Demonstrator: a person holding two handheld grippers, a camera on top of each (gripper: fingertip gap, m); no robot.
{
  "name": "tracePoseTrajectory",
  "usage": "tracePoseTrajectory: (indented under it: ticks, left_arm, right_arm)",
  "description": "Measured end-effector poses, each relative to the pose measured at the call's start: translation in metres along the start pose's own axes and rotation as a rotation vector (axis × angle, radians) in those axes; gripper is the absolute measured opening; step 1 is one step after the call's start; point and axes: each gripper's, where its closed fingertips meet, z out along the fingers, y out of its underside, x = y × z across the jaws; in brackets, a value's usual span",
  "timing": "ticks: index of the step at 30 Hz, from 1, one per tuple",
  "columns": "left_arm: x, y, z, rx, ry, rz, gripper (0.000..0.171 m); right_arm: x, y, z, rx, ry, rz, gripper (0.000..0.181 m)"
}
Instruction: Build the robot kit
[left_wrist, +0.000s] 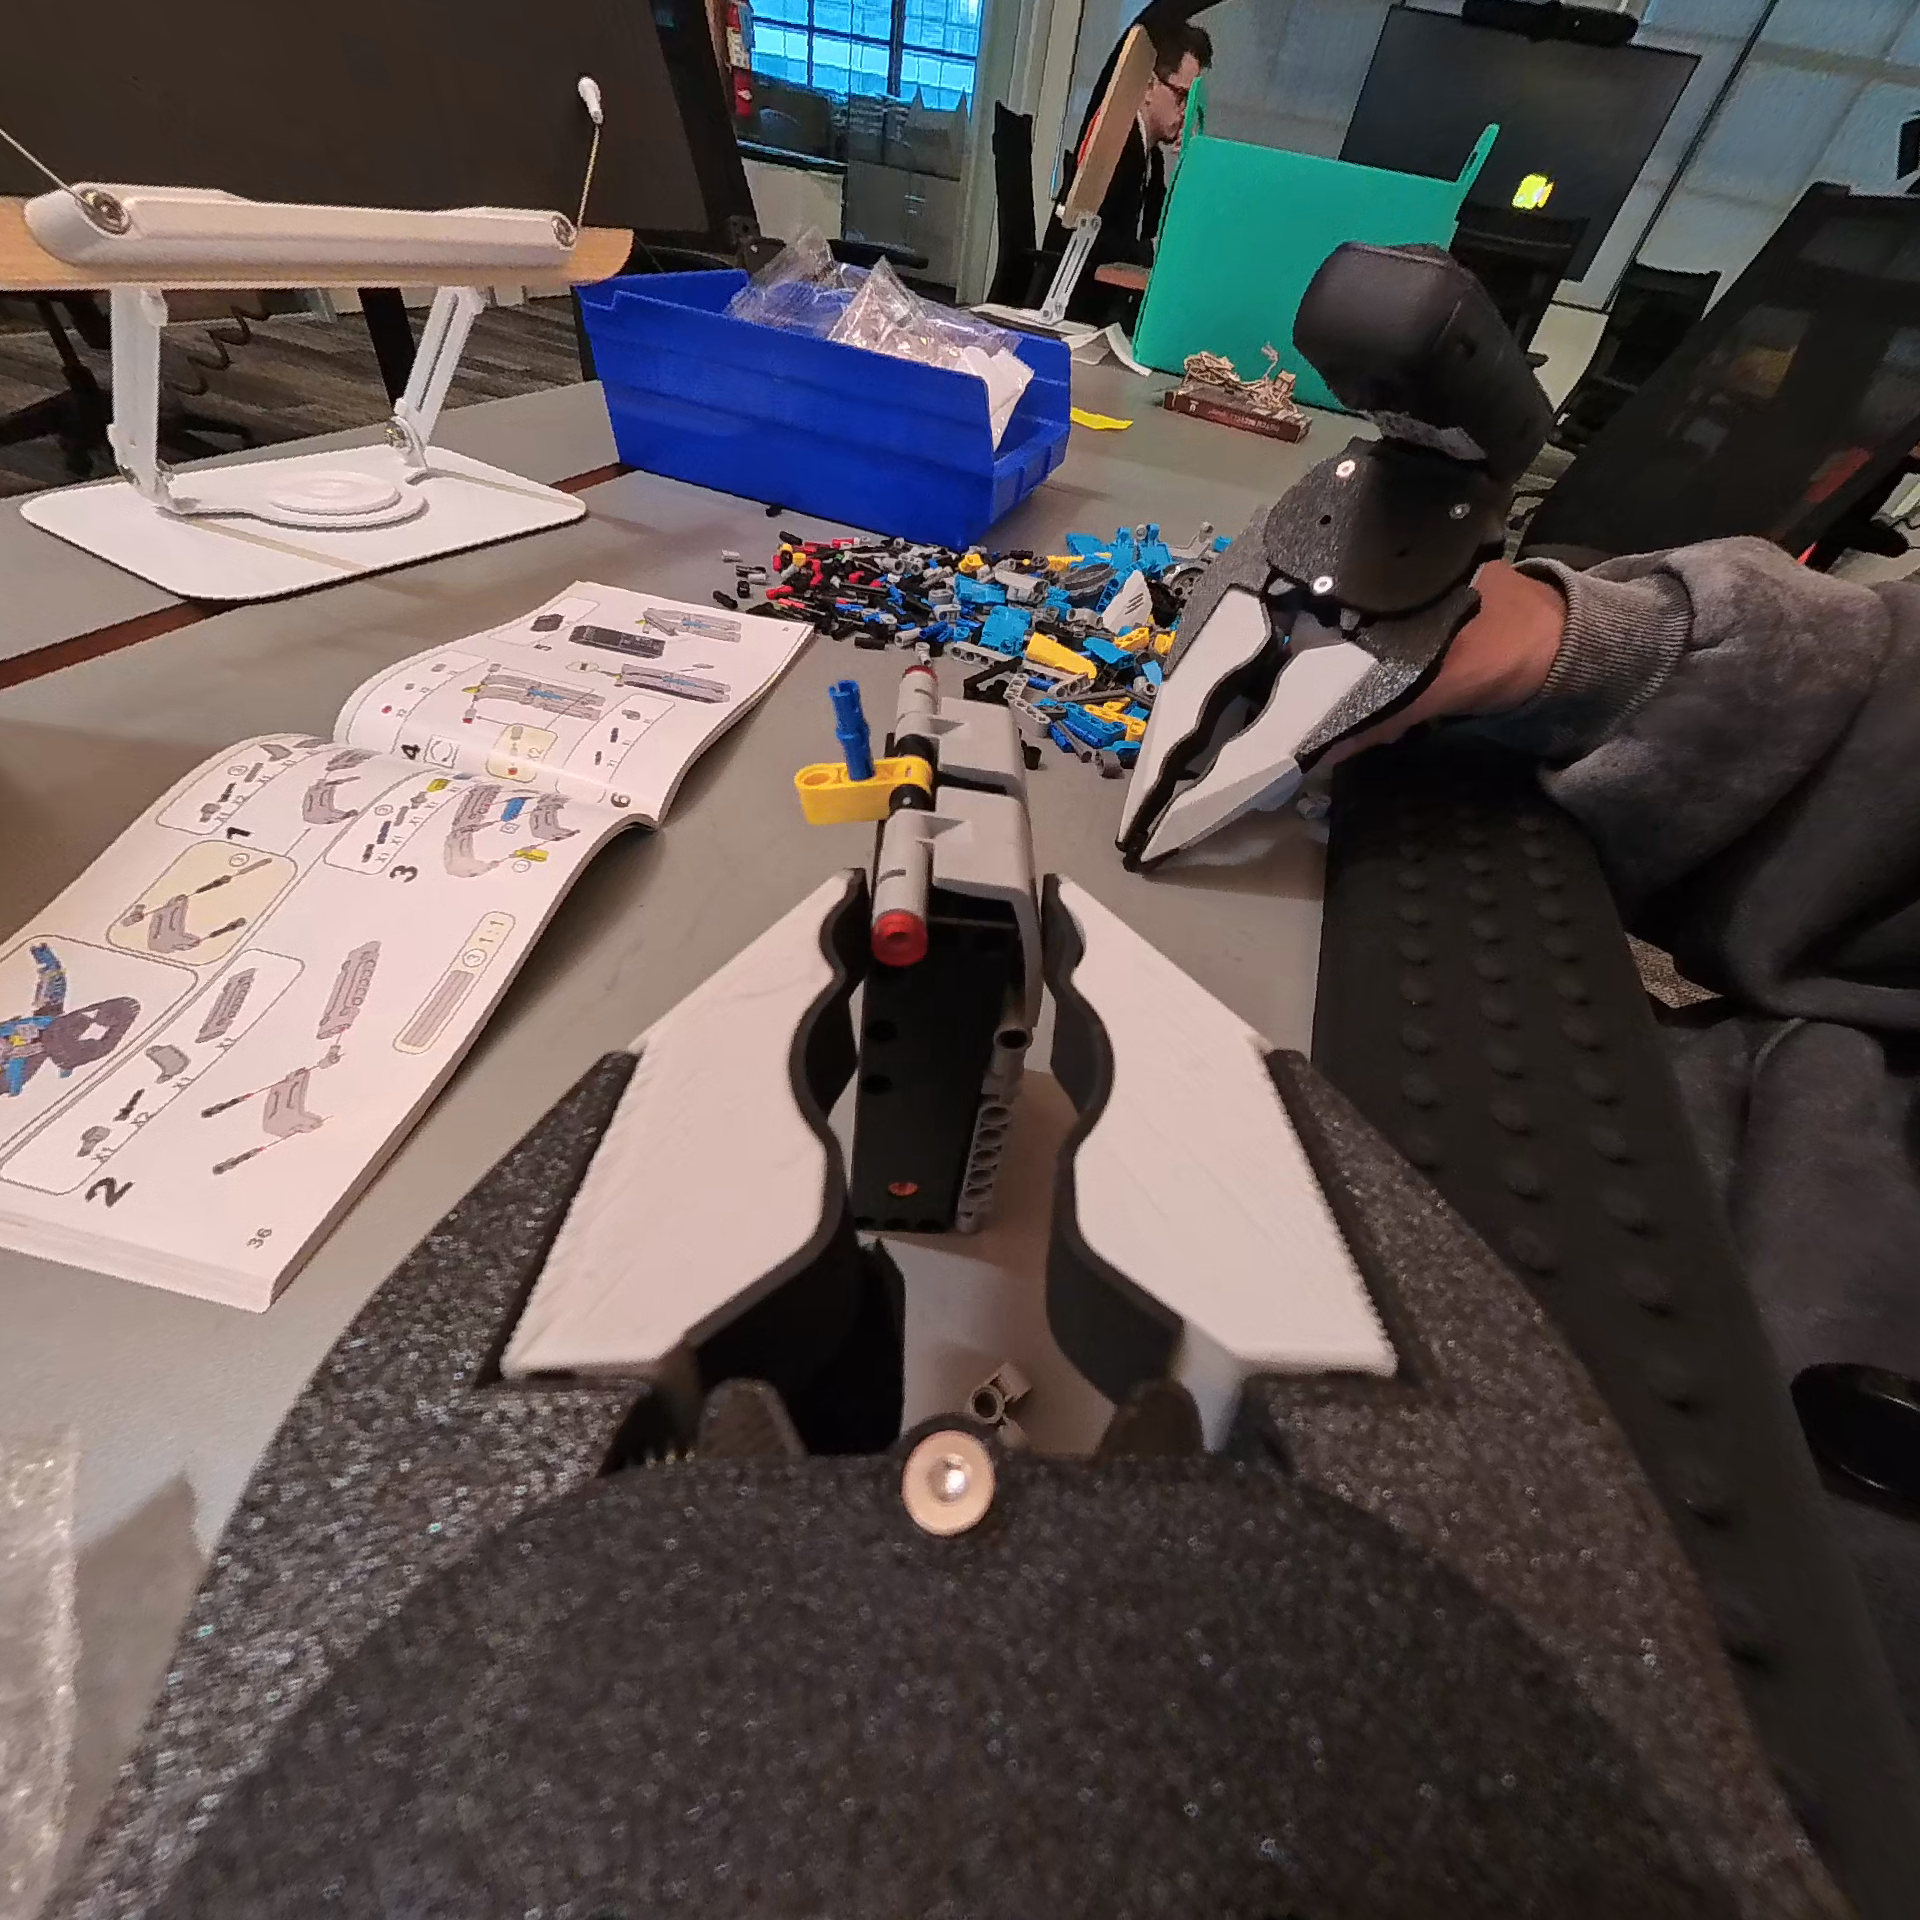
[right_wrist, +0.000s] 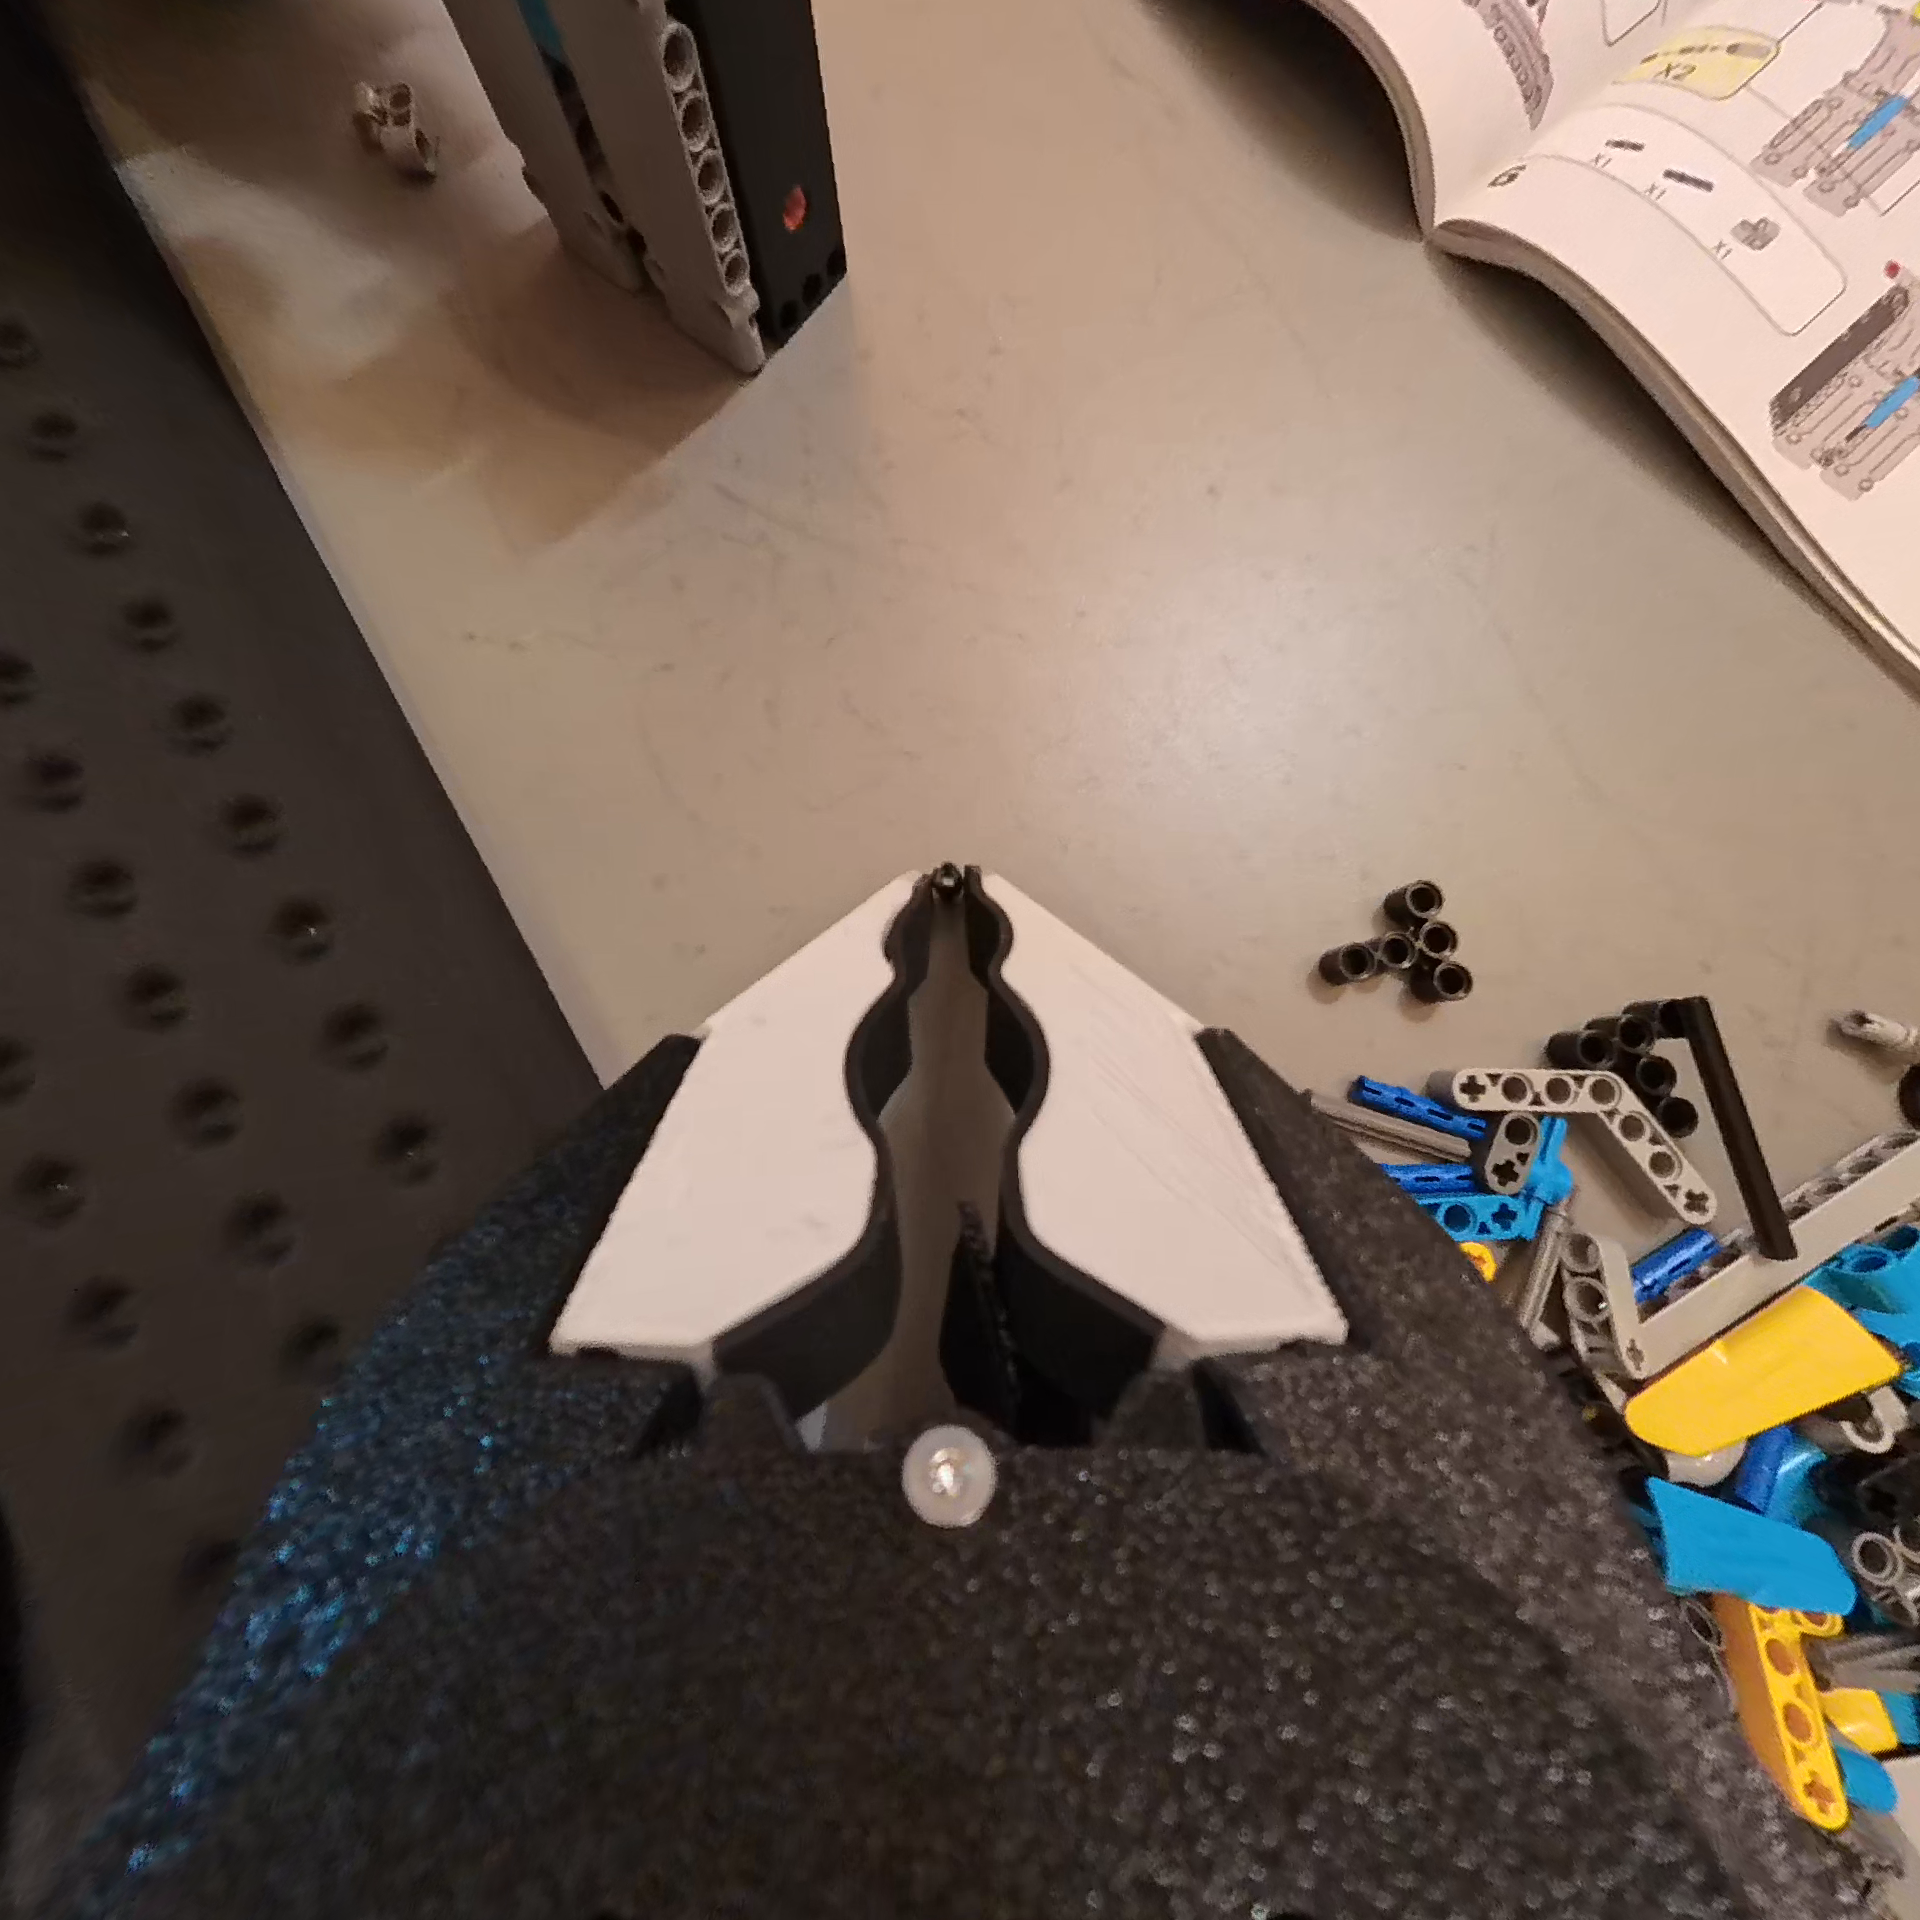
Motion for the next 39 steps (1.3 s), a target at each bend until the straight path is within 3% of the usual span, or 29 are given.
tracePoseTrajectory:
  ticks: [14,17,19,21,25,28,33,39]
  left_arm:
    - [0.0,0.0,0.0,-0.001,0.0,0.0,0.032]
    - [0.0,0.0,0.0,0.001,0.002,-0.007,0.032]
    - [-0.001,0.0,0.001,0.003,0.014,-0.026,0.032]
    - [-0.004,-0.001,0.0,0.005,0.035,-0.078,0.032]
    - [-0.017,-0.003,-0.003,0.012,0.115,-0.327,0.031]
    - [-0.026,0.0,-0.004,0.019,0.172,-0.483,0.031]
    - [-0.021,0.0,-0.005,0.004,0.208,-0.469,0.031]
    - [-0.018,0.002,-0.003,-0.012,0.224,-0.494,0.031]
  right_arm:
    - [-0.005,-0.009,-0.004,0.02,-0.001,-0.034,0.004]
    - [-0.017,-0.053,-0.02,0.165,0.044,-0.119,0.003]
    - [-0.043,-0.098,-0.031,0.316,0.069,-0.253,0.003]
    - [-0.057,-0.129,-0.03,0.372,0.189,-0.429,0.003]
    - [-0.069,-0.175,-0.014,0.503,0.349,-0.643,0.003]
    - [-0.067,-0.179,0.016,0.466,0.337,-0.671,0.003]
    - [-0.055,-0.18,0.016,0.47,0.377,-0.653,0.003]
    - [-0.055,-0.18,0.02,0.489,0.314,-0.628,0.003]
